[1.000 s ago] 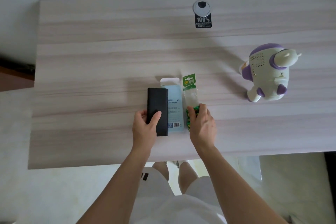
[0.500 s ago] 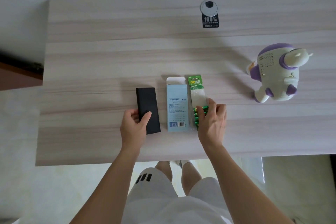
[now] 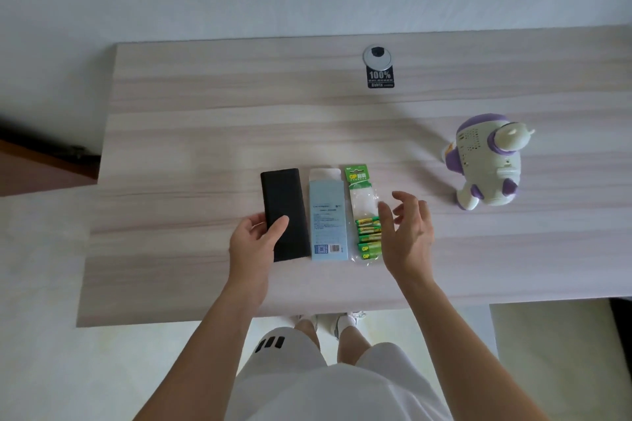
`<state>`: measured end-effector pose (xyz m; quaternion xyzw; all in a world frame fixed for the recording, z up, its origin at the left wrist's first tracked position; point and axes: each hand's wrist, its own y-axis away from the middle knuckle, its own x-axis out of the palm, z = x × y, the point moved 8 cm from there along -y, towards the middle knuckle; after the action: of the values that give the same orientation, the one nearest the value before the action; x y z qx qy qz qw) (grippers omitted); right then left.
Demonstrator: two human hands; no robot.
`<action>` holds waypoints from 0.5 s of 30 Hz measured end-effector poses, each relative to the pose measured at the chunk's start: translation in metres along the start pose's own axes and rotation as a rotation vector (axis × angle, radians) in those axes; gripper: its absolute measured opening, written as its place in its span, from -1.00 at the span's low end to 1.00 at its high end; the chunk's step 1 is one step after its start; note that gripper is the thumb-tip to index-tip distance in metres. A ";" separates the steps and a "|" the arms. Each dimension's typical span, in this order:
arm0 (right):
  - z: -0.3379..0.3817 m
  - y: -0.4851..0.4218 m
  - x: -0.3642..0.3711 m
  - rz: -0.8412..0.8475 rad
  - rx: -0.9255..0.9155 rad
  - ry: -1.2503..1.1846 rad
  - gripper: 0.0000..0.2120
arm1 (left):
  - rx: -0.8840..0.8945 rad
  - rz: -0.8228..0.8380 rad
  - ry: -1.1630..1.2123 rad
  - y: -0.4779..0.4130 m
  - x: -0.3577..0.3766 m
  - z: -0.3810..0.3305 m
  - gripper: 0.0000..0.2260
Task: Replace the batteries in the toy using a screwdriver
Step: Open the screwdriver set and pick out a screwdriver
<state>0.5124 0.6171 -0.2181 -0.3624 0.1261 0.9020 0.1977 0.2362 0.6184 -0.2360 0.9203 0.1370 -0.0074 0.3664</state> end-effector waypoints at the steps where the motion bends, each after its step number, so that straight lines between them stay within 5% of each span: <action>1: 0.016 -0.001 -0.008 0.018 -0.025 -0.022 -0.75 | 0.009 0.027 0.018 0.008 0.006 -0.008 -0.74; 7: 0.092 0.012 -0.029 0.291 0.063 -0.324 -0.72 | 0.071 0.213 0.094 0.067 0.054 -0.057 -0.79; 15: 0.115 0.010 -0.070 0.307 0.110 -0.465 -0.65 | 0.123 0.292 0.034 0.111 0.084 -0.095 -0.81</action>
<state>0.4846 0.6318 -0.0864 -0.1112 0.1797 0.9721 0.1017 0.3374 0.6262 -0.1013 0.9511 0.0070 0.0532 0.3041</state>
